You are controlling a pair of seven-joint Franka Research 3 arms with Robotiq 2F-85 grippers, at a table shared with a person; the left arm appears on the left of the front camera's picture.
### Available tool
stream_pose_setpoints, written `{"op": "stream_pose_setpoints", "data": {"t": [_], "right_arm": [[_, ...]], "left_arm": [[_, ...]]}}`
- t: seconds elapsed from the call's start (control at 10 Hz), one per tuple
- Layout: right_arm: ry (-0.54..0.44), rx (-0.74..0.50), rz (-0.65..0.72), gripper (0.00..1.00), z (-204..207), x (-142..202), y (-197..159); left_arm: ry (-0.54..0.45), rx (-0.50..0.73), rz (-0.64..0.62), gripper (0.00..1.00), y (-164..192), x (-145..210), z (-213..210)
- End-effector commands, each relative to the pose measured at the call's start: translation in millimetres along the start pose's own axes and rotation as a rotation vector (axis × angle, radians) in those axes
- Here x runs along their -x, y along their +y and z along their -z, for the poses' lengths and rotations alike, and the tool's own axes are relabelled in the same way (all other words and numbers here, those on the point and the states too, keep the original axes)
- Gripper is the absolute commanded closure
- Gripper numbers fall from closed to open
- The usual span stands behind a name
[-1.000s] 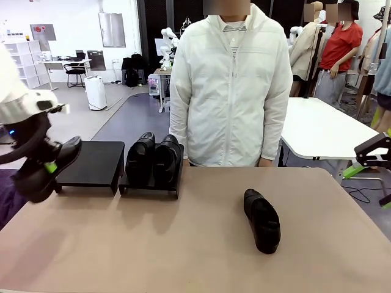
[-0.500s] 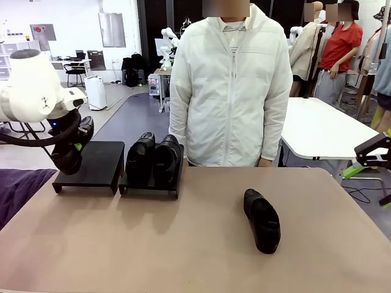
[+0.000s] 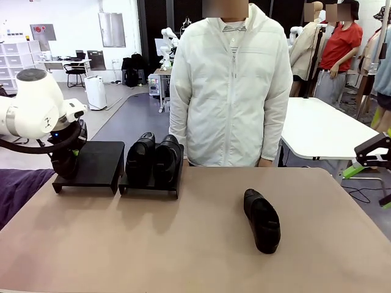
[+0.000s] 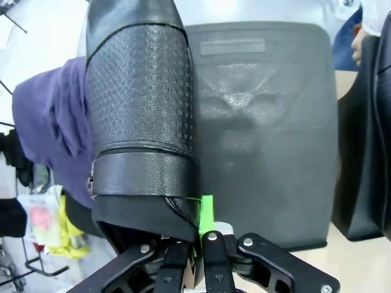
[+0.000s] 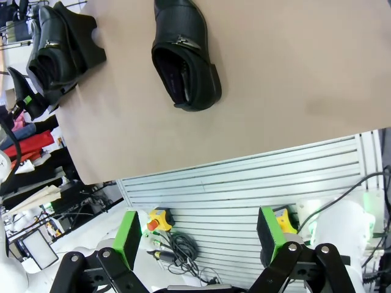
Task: Organize the shoes by placing them on the stand.
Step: Place the Shoe from the middle of the table onto the Shoes Stand.
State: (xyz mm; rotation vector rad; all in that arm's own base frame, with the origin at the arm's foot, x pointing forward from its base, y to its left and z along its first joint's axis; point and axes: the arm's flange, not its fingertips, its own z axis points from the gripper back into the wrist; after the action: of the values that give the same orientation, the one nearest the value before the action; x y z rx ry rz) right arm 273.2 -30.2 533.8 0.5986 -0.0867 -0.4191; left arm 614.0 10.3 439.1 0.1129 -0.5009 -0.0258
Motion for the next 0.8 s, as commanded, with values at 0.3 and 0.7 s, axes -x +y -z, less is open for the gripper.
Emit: {"op": "stream_pose_setpoints", "data": {"t": [0.3,0.7], "right_arm": [[0.005,-0.03,-0.021,0.0,-2.1,-2.3,1.4],[0.005,-0.03,-0.021,0.0,-2.1,-2.3,1.4]], "left_arm": [[0.033,-0.055,0.035,1.0,-9.0,-11.3,2.3],[0.038,-0.05,0.039,0.0,-11.0,-11.1,5.8]]}}
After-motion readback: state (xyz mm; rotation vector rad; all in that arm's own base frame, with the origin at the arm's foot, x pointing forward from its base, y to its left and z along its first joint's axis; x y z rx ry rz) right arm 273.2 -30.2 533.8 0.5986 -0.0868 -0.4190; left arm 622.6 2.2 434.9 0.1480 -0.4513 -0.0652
